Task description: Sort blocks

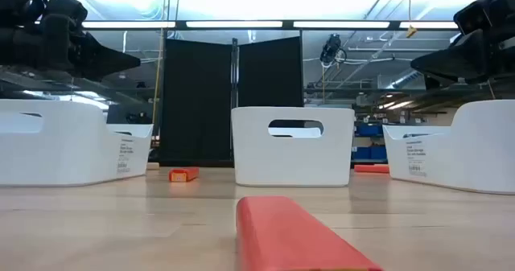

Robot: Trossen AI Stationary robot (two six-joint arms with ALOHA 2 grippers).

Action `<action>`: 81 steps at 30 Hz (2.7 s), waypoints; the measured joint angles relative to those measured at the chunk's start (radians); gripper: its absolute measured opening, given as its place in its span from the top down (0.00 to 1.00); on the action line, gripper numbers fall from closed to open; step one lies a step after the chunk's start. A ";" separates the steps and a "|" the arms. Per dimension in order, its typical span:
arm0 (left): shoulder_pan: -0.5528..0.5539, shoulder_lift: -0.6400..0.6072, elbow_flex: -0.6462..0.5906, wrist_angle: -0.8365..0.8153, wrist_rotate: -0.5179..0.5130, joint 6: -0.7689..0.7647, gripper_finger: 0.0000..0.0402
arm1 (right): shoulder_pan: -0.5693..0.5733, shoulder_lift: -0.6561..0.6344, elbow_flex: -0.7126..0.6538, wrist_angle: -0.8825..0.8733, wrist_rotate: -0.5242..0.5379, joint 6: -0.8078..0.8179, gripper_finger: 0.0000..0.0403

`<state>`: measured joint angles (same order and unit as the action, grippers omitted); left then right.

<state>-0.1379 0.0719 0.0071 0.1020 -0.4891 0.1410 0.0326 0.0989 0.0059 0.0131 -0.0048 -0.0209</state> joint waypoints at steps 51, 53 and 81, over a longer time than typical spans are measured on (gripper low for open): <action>0.164 0.378 0.381 -0.072 -0.128 -0.611 0.93 | 0.000 0.000 0.000 0.081 0.012 -0.011 0.91; 0.241 0.495 0.509 -0.276 -0.144 -0.671 0.93 | -0.001 0.000 0.000 0.126 0.012 -0.045 0.91; 1.108 1.263 1.021 -0.977 0.354 -0.335 0.52 | -0.055 0.003 0.000 0.557 0.113 0.003 0.91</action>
<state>0.9699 1.3346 1.0279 -0.8745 -0.1352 -0.1942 -0.0222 0.1023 0.0060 0.5700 0.1084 -0.0178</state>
